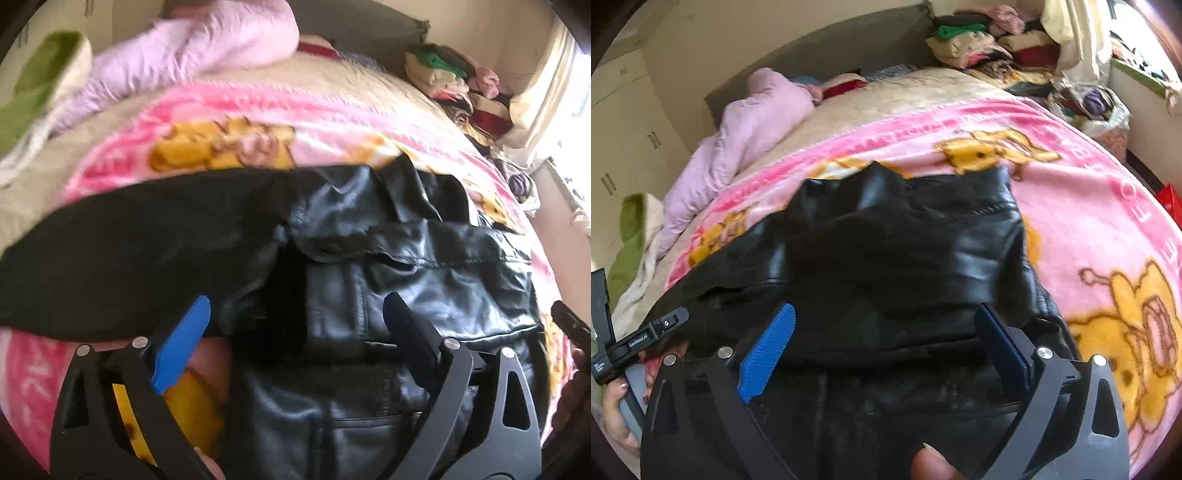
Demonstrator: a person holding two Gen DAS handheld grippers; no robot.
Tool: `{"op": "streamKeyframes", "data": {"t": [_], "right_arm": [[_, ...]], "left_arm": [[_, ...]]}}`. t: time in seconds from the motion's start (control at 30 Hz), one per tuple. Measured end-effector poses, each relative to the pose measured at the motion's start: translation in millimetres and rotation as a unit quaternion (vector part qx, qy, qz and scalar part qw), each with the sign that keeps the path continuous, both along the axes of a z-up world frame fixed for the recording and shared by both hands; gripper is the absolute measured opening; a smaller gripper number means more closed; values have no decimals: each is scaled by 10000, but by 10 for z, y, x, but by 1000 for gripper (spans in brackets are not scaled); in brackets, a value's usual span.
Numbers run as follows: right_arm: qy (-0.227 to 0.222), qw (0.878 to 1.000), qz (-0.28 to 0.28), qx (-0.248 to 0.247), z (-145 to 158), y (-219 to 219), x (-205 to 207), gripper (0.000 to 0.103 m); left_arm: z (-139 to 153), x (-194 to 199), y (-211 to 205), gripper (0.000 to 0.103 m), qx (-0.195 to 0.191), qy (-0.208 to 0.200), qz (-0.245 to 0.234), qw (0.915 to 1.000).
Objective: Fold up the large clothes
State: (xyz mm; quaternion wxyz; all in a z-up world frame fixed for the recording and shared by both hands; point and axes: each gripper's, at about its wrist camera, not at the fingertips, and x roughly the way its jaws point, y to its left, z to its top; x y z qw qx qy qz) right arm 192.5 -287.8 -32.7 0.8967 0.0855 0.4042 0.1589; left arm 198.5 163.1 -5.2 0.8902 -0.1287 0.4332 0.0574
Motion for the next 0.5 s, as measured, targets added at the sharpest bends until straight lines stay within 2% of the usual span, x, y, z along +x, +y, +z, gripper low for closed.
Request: {"op": "streamKeyframes", "data": {"t": [0.13, 0.5], "right_arm": [[-80, 9998, 148, 81, 84, 137, -87, 99], [-293, 9976, 584, 235, 247, 620, -248, 99]], "left_arm": [[72, -82, 113, 92, -330, -83, 18, 9994], [88, -387, 482, 94, 220, -88, 386, 9990]]}}
